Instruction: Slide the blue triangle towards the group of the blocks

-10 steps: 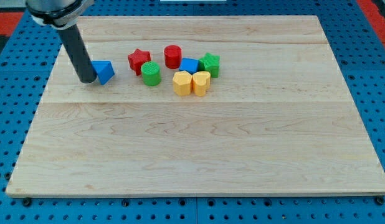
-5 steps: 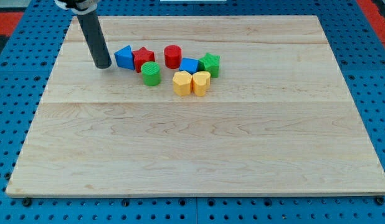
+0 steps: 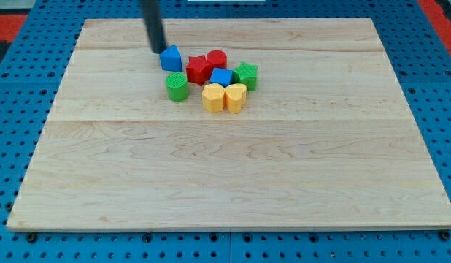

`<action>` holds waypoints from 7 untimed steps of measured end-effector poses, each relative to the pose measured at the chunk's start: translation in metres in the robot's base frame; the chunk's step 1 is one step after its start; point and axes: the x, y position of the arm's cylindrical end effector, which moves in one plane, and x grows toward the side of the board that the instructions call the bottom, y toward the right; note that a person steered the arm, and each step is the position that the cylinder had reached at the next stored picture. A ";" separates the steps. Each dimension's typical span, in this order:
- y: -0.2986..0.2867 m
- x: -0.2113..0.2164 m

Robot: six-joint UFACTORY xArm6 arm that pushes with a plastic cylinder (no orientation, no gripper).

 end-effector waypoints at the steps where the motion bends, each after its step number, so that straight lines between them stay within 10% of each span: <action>1: 0.035 0.006; 7: -0.044 0.049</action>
